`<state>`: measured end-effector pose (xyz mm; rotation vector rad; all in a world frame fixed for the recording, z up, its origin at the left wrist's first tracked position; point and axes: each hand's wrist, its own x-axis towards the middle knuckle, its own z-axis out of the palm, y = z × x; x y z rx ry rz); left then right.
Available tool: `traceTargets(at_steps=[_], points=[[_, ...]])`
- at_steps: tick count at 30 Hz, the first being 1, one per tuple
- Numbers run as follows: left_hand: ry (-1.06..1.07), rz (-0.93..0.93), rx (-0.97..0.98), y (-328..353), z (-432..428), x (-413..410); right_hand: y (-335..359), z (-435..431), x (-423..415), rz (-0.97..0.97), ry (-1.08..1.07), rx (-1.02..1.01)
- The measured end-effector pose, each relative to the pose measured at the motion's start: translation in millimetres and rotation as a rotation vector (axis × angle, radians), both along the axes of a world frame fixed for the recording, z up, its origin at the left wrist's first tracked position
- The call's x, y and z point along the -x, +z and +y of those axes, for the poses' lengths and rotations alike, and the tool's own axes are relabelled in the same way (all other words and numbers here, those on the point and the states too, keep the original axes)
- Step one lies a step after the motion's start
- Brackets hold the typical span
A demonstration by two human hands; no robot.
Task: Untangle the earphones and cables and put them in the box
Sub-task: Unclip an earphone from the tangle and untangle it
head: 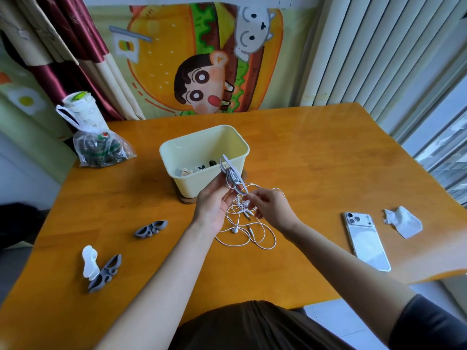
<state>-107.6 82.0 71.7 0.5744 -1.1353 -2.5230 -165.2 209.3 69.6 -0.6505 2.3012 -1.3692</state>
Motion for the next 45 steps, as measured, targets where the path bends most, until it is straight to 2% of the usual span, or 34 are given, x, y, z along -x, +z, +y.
traceTargets(at_steps=[5, 9, 15, 19, 21, 23, 28, 30, 34, 37, 42, 45], points=[[0.114, -0.049, -0.007, -4.7, -0.2, 6.9, -2.7, -0.8, -2.4, 0.048, 0.053, -0.065], [0.174, -0.09, 0.095, -9.4, 1.9, 8.5, 0.1, -1.4, -5.5, 0.132, 0.079, -0.154], [0.22, -0.239, 0.468, -15.7, -0.7, 9.8, 13.1, -1.4, -8.1, 0.275, 0.108, -0.256], [0.168, -0.234, 0.944, -17.2, -3.2, 8.0, 23.1, -0.2, -12.0, 0.35, 0.121, -0.28], [0.086, -0.227, 1.131, -17.2, -4.3, 6.4, 29.3, 2.0, -11.5, 0.454, 0.146, -0.359], [-0.016, -0.213, 1.234, -17.1, -3.7, 3.1, 34.7, 5.1, -7.9, 0.562, 0.16, -0.432], [-0.205, -0.13, 1.418, -10.3, 2.3, -2.8, 38.9, 11.3, 3.8, 0.658, 0.22, -0.457], [-0.261, -0.126, 1.417, -6.8, 3.2, -2.3, 35.7, 11.9, 8.6, 0.659, 0.234, -0.419], [-0.272, -0.107, 1.344, 0.6, 3.6, -3.2, 24.4, 12.0, 11.3, 0.379, 0.123, -0.294], [-0.29, -0.132, 1.258, 2.4, 1.9, -2.3, 20.9, 11.5, 9.0, 0.301, 0.083, -0.259], [-0.206, -0.177, 0.948, -1.0, 5.3, -1.8, 18.0, 9.2, 5.5, 0.24, -0.003, -0.152], [-0.111, -0.288, 0.732, -3.9, 5.1, 1.7, 15.0, 8.0, 3.9, 0.216, -0.053, -0.091]])
